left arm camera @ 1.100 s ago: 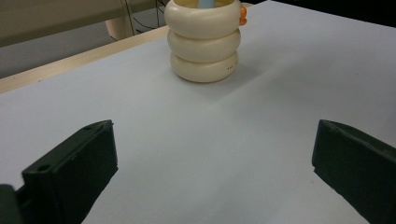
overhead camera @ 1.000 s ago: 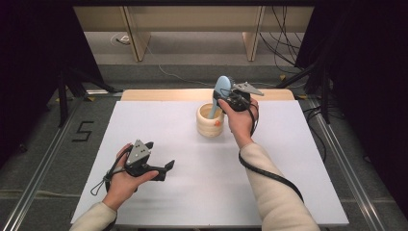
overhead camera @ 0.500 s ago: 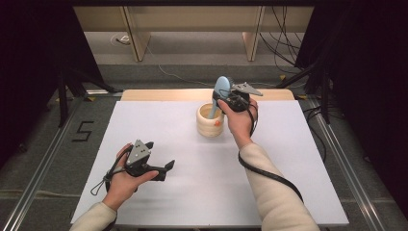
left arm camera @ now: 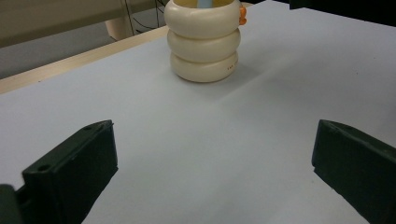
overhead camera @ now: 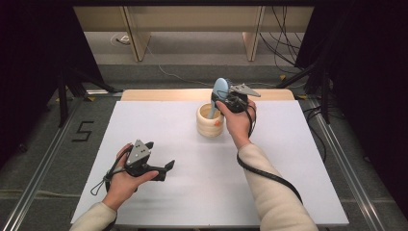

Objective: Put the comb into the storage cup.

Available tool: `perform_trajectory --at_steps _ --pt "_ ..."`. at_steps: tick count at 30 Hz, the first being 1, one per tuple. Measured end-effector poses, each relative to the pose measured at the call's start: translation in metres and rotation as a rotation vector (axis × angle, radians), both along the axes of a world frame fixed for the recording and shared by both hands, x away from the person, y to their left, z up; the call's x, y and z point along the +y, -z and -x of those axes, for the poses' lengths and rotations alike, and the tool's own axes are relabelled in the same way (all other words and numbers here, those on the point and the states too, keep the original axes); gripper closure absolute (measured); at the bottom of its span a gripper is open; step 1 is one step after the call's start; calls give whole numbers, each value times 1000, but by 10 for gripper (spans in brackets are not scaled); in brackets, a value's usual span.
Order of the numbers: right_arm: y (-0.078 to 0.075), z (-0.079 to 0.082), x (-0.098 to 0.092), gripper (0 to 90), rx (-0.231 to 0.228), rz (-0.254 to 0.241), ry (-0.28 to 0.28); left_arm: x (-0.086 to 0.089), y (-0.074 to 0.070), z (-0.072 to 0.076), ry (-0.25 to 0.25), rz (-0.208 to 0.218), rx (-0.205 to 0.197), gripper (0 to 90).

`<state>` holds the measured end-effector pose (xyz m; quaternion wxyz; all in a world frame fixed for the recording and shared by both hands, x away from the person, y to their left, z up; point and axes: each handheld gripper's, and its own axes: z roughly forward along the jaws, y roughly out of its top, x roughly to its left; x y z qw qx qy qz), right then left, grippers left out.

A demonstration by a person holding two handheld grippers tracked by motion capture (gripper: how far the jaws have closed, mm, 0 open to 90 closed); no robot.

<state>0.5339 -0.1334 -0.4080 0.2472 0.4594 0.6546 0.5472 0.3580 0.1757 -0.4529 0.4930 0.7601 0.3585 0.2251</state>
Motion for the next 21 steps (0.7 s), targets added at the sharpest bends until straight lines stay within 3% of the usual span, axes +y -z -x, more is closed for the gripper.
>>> perform_trajectory --at_steps 10,21 --pt "3 0 2 490 5 0 -8 0 0 0 1 -1 -1 0" --pt "2 -2 -7 453 18 -8 19 -1 0 0 1 -1 -1 0"
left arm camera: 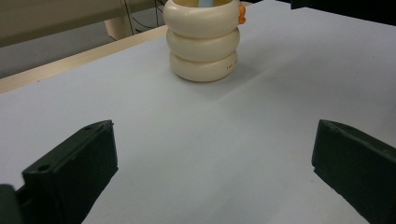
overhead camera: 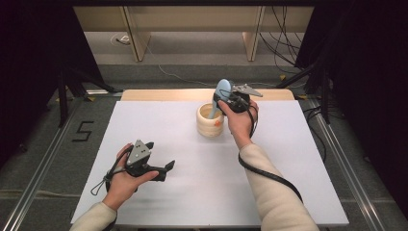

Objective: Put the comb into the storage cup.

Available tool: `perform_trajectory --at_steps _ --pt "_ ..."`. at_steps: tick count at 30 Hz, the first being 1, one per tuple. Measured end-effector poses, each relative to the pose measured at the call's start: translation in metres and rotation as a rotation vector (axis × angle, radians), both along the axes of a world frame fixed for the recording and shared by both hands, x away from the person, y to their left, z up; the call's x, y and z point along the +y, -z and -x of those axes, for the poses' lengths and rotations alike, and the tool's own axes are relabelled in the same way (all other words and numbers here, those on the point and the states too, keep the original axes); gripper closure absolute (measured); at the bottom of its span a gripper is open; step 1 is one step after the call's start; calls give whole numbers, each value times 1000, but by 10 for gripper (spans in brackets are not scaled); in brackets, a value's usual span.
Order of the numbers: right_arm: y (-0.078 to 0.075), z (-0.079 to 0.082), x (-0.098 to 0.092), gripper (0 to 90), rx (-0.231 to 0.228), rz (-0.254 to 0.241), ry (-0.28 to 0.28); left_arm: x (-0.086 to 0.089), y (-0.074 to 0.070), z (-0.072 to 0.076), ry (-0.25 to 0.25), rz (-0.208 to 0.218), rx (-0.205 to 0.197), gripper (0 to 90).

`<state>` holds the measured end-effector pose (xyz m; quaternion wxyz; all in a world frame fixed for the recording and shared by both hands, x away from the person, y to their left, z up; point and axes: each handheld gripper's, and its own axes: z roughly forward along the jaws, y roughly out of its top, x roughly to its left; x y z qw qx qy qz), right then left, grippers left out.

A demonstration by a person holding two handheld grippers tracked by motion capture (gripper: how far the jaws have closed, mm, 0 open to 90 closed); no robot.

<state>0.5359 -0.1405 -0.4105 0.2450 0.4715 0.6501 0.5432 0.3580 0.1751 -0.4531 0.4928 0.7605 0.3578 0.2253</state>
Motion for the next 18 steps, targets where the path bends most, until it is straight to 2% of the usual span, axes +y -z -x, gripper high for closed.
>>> perform_trajectory --at_steps 4,10,18 --pt "2 0 -2 450 -9 -6 -5 0 1 0 1 -1 1 0" --pt "2 0 -7 441 8 -22 -1 -1 1 0 1 0 6 0" --pt "3 -1 -13 289 43 -45 14 -1 2 0 1 1 8 0"
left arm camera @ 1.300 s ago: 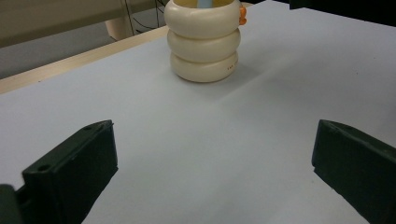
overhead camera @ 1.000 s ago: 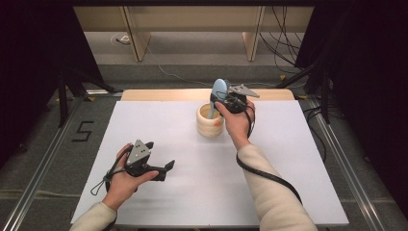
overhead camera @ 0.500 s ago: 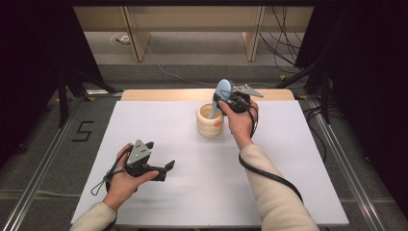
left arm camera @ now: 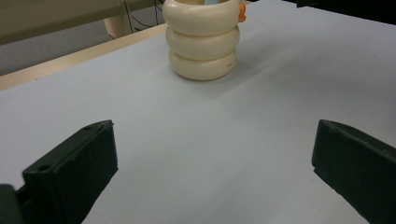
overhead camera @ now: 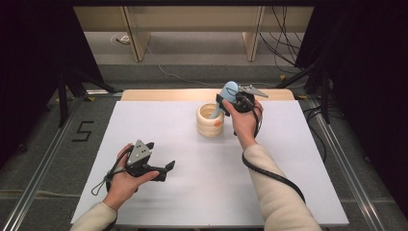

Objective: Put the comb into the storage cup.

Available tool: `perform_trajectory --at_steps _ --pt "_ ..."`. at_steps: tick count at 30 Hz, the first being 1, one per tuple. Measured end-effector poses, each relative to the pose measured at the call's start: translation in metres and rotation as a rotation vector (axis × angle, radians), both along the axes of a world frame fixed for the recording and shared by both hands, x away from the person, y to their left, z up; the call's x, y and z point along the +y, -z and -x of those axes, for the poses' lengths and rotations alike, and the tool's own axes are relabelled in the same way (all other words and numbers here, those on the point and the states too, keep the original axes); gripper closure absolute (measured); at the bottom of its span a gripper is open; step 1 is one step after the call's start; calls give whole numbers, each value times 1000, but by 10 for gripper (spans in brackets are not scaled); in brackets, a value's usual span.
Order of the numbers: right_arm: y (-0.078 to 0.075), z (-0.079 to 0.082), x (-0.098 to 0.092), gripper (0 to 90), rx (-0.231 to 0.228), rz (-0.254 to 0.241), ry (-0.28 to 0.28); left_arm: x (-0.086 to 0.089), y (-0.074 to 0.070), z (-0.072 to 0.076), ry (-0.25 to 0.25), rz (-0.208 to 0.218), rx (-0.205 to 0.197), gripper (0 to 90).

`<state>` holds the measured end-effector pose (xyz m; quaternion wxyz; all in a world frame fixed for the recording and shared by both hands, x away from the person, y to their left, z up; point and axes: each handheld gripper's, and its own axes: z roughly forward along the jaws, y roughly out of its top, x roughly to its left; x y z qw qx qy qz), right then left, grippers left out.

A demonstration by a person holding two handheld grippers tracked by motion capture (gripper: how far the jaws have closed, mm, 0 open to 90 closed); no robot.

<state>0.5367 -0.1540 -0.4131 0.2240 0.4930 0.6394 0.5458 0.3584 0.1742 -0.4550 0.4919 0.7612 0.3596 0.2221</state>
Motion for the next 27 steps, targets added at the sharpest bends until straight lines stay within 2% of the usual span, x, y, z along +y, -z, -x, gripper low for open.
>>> perform_trajectory --at_steps 11,15,17,23,27 --pt "-2 0 -2 156 19 35 -16 0 1 0 1 -1 3 0" --pt "-5 2 -5 148 8 45 -16 1 1 0 -4 -1 3 0" --pt "-8 3 -6 131 5 64 -20 1 0 -1 -5 -1 2 0" --pt "-14 7 -14 69 -5 82 -29 0 2 -1 -3 -3 6 0" --pt "-18 12 -20 37 -15 92 -55 0 2 -2 -3 -5 7 0"
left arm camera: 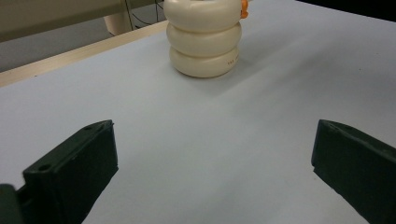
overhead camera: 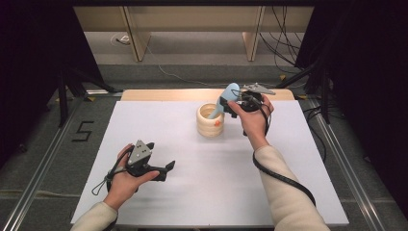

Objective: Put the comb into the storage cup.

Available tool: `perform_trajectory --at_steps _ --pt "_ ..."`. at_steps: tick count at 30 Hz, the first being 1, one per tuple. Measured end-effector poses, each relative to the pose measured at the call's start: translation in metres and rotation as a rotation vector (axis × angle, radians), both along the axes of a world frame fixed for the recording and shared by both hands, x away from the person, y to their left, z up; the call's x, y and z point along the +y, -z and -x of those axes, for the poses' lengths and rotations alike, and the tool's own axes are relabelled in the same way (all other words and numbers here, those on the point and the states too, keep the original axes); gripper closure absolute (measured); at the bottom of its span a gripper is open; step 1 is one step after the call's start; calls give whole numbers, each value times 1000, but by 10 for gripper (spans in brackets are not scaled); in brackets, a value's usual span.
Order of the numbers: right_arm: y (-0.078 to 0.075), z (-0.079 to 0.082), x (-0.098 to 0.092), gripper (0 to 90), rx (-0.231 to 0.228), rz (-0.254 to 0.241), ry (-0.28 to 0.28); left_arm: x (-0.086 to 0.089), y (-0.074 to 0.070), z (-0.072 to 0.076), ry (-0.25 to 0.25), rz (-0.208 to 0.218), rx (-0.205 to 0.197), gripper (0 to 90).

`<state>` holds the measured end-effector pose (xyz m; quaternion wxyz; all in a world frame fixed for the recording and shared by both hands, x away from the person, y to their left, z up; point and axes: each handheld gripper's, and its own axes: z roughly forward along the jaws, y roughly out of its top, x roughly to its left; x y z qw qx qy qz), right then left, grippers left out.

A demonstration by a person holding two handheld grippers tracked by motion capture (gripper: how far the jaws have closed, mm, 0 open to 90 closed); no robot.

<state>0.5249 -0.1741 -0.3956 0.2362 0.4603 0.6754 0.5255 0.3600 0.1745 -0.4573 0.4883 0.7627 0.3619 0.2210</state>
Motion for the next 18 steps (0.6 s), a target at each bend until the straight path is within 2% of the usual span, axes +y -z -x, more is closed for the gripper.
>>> perform_trajectory --at_steps 18 --pt "-6 19 -18 40 -14 32 -34 0 1 0 -4 -2 2 0"
